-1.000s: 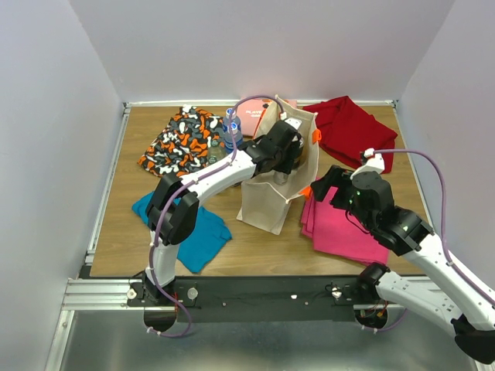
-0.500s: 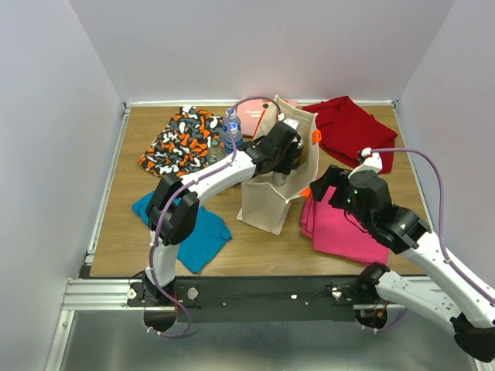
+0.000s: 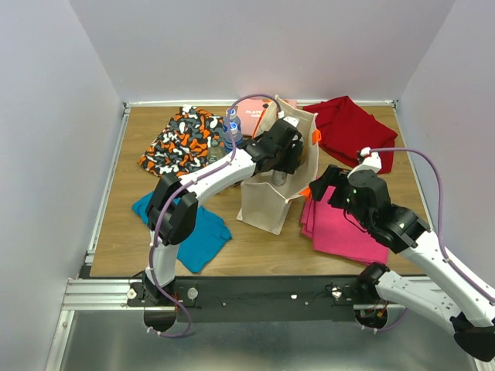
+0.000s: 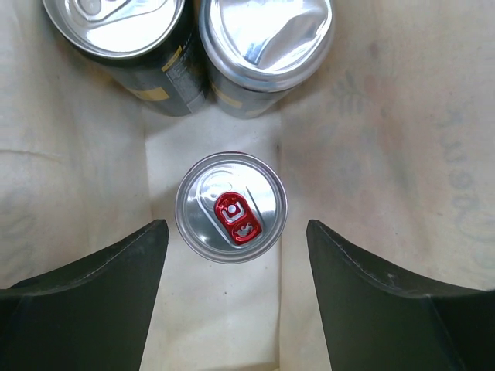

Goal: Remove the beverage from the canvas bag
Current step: Take out the drink from the canvas bag.

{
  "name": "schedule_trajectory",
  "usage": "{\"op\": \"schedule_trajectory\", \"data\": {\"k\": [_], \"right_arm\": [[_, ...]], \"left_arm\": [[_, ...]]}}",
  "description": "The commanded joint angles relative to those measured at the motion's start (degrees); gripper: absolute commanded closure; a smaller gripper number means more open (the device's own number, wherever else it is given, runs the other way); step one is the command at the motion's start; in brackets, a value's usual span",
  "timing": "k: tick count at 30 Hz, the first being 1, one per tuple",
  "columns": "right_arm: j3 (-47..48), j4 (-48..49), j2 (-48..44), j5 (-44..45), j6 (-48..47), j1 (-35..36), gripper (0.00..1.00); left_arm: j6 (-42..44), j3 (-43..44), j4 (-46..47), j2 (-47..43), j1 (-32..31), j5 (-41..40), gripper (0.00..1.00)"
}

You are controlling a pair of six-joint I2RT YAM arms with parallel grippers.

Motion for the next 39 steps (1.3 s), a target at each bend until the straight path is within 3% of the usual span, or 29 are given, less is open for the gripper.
{"op": "schedule_trajectory", "data": {"k": [1, 18, 20, 23, 24, 27, 34, 39], "right_arm": [[-0.23, -0.91, 0.86, 2.11, -0.98, -0.07, 0.02], [-0.5, -1.0, 0.86, 2.38, -1.07, -0.07, 0.02], [-0.41, -0.91, 0.95, 2.38, -1.15, -0.07, 0.01], [-0.5, -1.0, 1.13, 2.29, -1.15, -0.07, 0.02], [-0.5, -1.0, 0.95, 2.37, -1.15, -0.07, 0.02], [-0.5, -1.09, 0.87, 2.38, -1.07, -0.07, 0.01], [-0.58, -1.09, 0.69, 2.38, -0.89, -0.07, 0.01], [-0.58, -0.65, 0.95, 2.03, -0.98, -0.15, 0.02]], "left_arm": [[0.92, 3.4, -1.65, 1.04, -0.19, -1.36, 0.18], [1.01, 2.7, -2.53, 4.12, -0.19, -0.66, 0.22], [1.27, 2.62, -2.45, 4.21, -0.28, -0.57, 0.27], [1.36, 2.53, -2.01, 3.69, -0.28, -1.01, 0.53], [1.45, 1.48, -1.49, 3.34, -0.28, -1.1, 0.71], [1.71, 1.21, -1.21, 2.54, -0.28, -1.36, 1.0], [2.59, 1.73, -2.62, -0.17, -0.54, -0.31, 1.0], [5.13, 6.99, -6.48, -2.99, -0.72, -0.22, 1.0]]}}
